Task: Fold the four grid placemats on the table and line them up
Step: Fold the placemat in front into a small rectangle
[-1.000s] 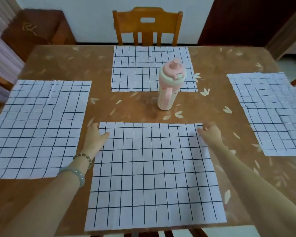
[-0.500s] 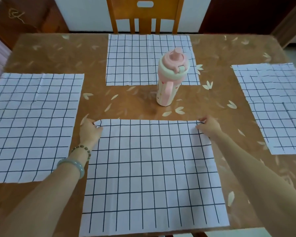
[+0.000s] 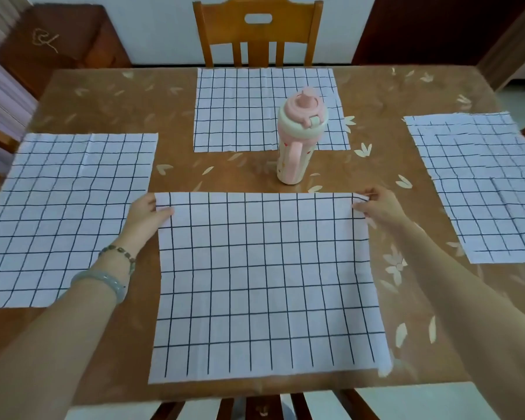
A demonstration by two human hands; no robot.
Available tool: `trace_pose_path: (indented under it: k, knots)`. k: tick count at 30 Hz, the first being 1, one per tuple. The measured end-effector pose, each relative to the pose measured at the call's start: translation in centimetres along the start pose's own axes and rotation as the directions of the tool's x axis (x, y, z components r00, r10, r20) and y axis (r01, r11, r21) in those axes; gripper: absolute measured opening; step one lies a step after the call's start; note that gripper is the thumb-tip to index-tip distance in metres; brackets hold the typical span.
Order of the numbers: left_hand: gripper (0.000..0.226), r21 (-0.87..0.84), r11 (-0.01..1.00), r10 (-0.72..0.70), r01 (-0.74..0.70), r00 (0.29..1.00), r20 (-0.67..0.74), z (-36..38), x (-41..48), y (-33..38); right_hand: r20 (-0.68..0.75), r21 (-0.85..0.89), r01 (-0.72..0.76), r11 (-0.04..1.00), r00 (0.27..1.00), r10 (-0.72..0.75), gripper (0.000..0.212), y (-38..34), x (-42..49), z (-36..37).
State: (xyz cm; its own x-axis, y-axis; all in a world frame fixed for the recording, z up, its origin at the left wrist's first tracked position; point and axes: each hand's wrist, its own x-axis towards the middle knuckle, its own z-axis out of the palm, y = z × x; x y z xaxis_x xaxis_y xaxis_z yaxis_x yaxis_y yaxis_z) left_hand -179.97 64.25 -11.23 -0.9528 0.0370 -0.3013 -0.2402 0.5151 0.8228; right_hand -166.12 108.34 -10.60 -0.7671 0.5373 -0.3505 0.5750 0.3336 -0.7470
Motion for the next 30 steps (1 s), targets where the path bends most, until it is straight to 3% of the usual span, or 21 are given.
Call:
trace_pose_path:
  k: [6,8,12,16,20,23,24,26,28,30]
  knots:
    - [0.022,-0.002,0.997,0.076,-0.076,0.995,-0.058,-2.7,-2.4,2.6,-0.007,0.031,0.046,0.998,0.999,-0.046,0.008,-2.0,-2.5,-3.5]
    - [0.008,-0.021,0.997,0.079,-0.081,0.995,-0.06,-3.5,-3.3,3.1,-0.003,0.087,0.036,0.996,0.999,-0.036,0.011,-2.0,-3.2,-4.6]
    - [0.023,0.07,0.993,0.091,-0.091,0.996,0.005,-4.5,-6.4,3.7,0.034,0.107,0.094,0.99,0.995,-0.098,0.006,-1.1,-5.9,-5.9]
    - [0.005,0.207,0.972,0.074,-0.109,0.982,0.174,-5.6,-9.7,1.7,0.081,-0.01,0.102,0.995,0.992,-0.101,0.012,2.3,-7.9,-6.1]
    - [0.009,0.309,0.938,0.06,-0.156,0.953,0.297,-6.1,-12.4,-1.4,0.118,-0.133,0.022,0.991,0.993,-0.006,0.016,5.7,-9.9,-5.6]
    - [0.013,0.396,0.897,0.028,-0.195,0.921,0.389,-5.3,-14.2,-3.5,0.153,-0.134,-0.002,0.991,0.988,0.023,0.007,7.4,-12.0,-4.3]
    - [0.016,0.432,0.874,0.021,-0.22,0.908,0.419,-5.0,-14.6,-4.2,0.158,-0.162,0.014,0.987,0.987,0.012,0.014,8.1,-12.3,-3.9]
    - [0.02,0.49,0.834,0.006,-0.254,0.892,0.453,-4.3,-14.9,-5.7,0.176,-0.304,0.055,0.951,0.984,0.0,0.021,9.3,-12.7,-3.0]
    - [0.019,0.535,0.804,-0.018,-0.259,0.889,0.458,-3.8,-15.2,-6.8,0.182,-0.431,0.067,0.9,0.983,0.013,0.014,10.2,-13.2,-2.3]
    - [0.02,0.562,0.781,-0.025,-0.271,0.887,0.462,-3.4,-15.5,-7.6,0.163,-0.482,0.052,0.874,0.986,0.031,0.018,11.0,-13.7,-1.6]
